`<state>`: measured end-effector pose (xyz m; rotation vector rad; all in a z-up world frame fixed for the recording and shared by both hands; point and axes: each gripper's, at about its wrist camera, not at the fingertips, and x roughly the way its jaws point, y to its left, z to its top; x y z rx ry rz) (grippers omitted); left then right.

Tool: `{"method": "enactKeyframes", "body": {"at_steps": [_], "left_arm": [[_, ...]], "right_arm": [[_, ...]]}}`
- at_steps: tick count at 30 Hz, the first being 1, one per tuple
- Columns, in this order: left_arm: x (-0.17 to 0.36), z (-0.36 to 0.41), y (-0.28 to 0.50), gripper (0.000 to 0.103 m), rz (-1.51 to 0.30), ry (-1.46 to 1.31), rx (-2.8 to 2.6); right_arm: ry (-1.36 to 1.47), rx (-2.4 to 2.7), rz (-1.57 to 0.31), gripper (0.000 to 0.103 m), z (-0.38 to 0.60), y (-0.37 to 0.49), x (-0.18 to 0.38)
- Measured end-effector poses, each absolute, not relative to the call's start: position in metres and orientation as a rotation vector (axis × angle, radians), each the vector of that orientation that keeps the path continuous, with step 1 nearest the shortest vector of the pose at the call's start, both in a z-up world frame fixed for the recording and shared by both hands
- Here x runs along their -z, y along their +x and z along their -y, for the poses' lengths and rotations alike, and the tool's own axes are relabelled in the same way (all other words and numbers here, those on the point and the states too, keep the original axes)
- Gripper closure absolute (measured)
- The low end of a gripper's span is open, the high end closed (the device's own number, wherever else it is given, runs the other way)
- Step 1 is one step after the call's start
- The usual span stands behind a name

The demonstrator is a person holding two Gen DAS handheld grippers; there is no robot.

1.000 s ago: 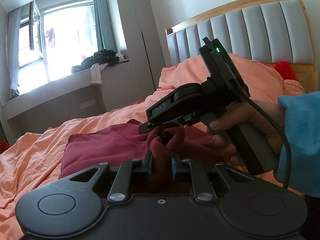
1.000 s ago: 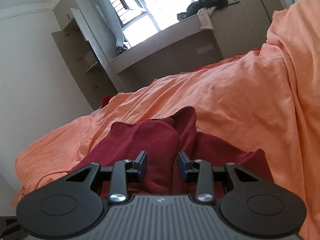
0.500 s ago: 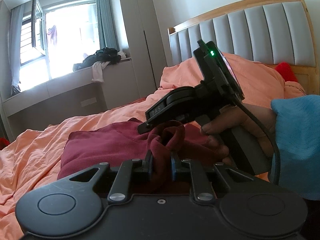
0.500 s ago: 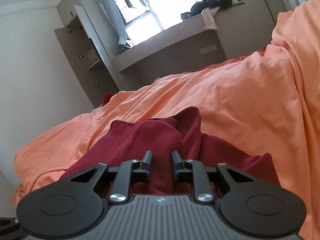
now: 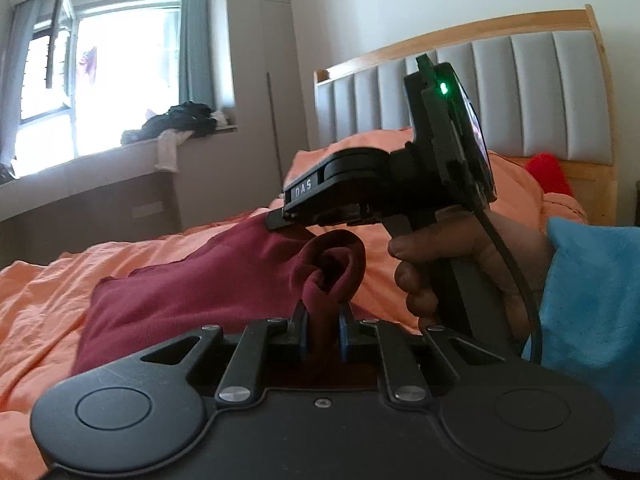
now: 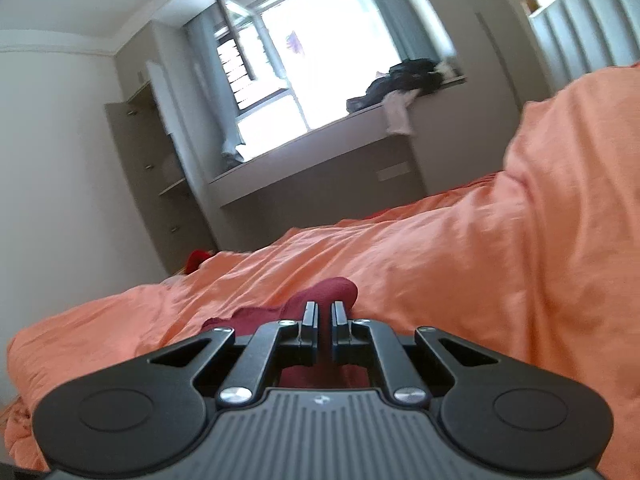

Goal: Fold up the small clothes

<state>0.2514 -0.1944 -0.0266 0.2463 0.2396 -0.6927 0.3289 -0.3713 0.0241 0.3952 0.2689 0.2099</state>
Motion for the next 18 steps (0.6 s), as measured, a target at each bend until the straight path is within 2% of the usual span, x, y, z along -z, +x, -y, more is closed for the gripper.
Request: {"method": "enactKeyframes", "body": {"at_steps": [11, 18], "left_arm": [[0.042, 0.208, 0.266, 0.088, -0.352, 0.221, 0.743], [0.044, 0.198, 0.279, 0.081, -0.43, 0.146, 0.79]], "right_arm": [[0.383, -0.092, -0.409, 0.096, 0.395, 0.328, -0.001], [0.369, -0.08, -0.452, 0.096, 0.389, 0.33, 0.003]]}}
